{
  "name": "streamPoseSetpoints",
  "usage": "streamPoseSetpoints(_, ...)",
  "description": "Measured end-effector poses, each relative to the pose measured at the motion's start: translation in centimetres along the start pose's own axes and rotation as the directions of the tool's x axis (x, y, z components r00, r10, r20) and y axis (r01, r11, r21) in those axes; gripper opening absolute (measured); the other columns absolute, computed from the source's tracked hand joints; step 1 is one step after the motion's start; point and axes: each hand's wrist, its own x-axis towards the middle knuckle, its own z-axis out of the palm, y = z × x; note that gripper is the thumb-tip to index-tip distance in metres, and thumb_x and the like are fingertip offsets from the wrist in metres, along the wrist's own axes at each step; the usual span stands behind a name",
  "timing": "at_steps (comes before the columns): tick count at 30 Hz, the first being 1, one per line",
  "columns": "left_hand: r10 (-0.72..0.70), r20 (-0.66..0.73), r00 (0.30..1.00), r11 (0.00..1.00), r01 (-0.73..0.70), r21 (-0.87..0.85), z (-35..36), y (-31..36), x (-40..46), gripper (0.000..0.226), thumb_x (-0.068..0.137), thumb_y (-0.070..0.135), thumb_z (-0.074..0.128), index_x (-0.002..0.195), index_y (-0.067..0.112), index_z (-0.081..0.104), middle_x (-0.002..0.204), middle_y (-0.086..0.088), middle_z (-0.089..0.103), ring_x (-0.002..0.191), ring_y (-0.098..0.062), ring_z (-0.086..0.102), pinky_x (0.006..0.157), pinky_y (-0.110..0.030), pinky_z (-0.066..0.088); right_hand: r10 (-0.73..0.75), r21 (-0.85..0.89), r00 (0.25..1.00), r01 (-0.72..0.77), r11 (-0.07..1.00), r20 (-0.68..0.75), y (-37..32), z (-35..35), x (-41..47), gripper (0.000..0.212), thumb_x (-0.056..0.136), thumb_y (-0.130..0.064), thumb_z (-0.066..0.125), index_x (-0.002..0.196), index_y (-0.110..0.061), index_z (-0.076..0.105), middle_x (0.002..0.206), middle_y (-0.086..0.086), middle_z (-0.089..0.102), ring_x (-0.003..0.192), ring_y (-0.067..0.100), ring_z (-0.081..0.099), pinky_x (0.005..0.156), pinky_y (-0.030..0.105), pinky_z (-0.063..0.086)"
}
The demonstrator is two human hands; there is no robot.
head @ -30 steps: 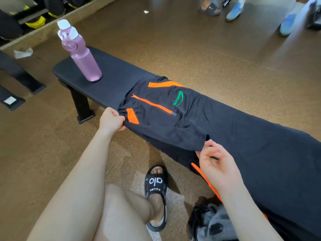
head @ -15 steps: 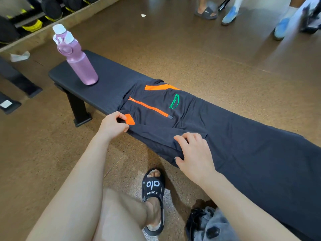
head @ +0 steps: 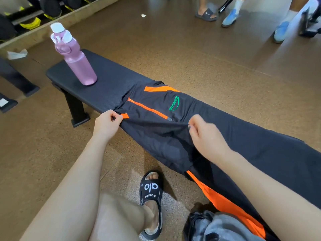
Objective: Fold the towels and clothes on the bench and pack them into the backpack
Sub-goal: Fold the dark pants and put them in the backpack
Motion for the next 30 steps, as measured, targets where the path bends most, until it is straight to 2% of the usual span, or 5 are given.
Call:
streamPoseSetpoints(10, -0.055, -0.044, 0.998, 0.998, 0.055, -0.005, 0.6, 0.1, 0.2, 0.012, 0.098, 0.025, 0.062, 0.093, 0.015, 0.057, 0.078, 0.001, 0.060, 0.074, -0.018, 0.056, 0.066, -0.032, 0.041, 0.219, 0.005, 0.973, -0.220, 0.976, -0.067, 3.1, 0.9, 7.0, 0.012, 0.100, -0.027, 0.055, 0.095, -0.016, 0.052, 0.094, 0.003, 0.060, 0.089, 0.027, 0.055, 0.077, 0.041, 0.049)
streamPoseSetpoints(17, -0.051, -0.145, 0.988, 0.976, 0.080, 0.201, 0.8, 1.8, 0.3, 0.013, 0.100, 0.022, 0.056, 0.099, 0.014, 0.046, 0.105, -0.014, 0.054, 0.084, -0.031, 0.056, 0.069, -0.037, 0.041, -0.050, -0.224, 0.998, 0.038, 0.974, -0.047, 4.9, 2.5, 8.4, 0.016, 0.103, -0.023, 0.049, 0.107, -0.007, 0.051, 0.102, 0.012, 0.051, 0.091, 0.035, 0.055, 0.073, 0.044, 0.048)
streamPoseSetpoints(20, 0.119, -0.246, 0.962, 0.962, -0.050, 0.268, 1.3, 5.0, 0.5, 0.014, 0.095, 0.016, 0.055, 0.107, 0.013, 0.049, 0.112, -0.017, 0.048, 0.095, -0.039, 0.053, 0.077, -0.045, 0.045, -0.089, -0.309, 0.991, 0.052, 0.950, -0.104, 5.5, 2.2, 9.3, 0.017, 0.101, -0.023, 0.052, 0.106, -0.007, 0.055, 0.102, 0.012, 0.054, 0.092, 0.034, 0.056, 0.075, 0.043, 0.046)
streamPoseSetpoints(25, 0.389, 0.140, 0.910, 0.892, -0.410, 0.187, 5.5, 11.3, 0.8, 0.049, 0.094, 0.036, 0.057, 0.142, 0.029, 0.049, 0.138, -0.008, 0.049, 0.124, -0.031, 0.049, 0.100, -0.046, 0.045, 0.149, -0.061, 0.984, -0.156, 0.986, -0.096, 6.1, 0.9, 13.6, 0.019, 0.099, -0.025, 0.050, 0.110, -0.013, 0.058, 0.108, 0.009, 0.061, 0.106, 0.031, 0.055, 0.086, 0.040, 0.045)
streamPoseSetpoints(30, 0.285, 0.475, 0.833, 0.797, -0.481, 0.366, 9.3, 12.9, 2.1, 0.096, 0.080, 0.074, 0.060, 0.159, 0.038, 0.018, 0.169, -0.007, 0.010, 0.155, -0.028, 0.007, 0.125, -0.048, 0.008, 0.231, 0.066, 0.968, -0.238, 0.969, 0.096, 7.3, 0.1, 20.2, 0.030, 0.098, -0.027, 0.052, 0.126, -0.022, 0.060, 0.120, 0.003, 0.064, 0.114, 0.026, 0.058, 0.096, 0.034, 0.044)
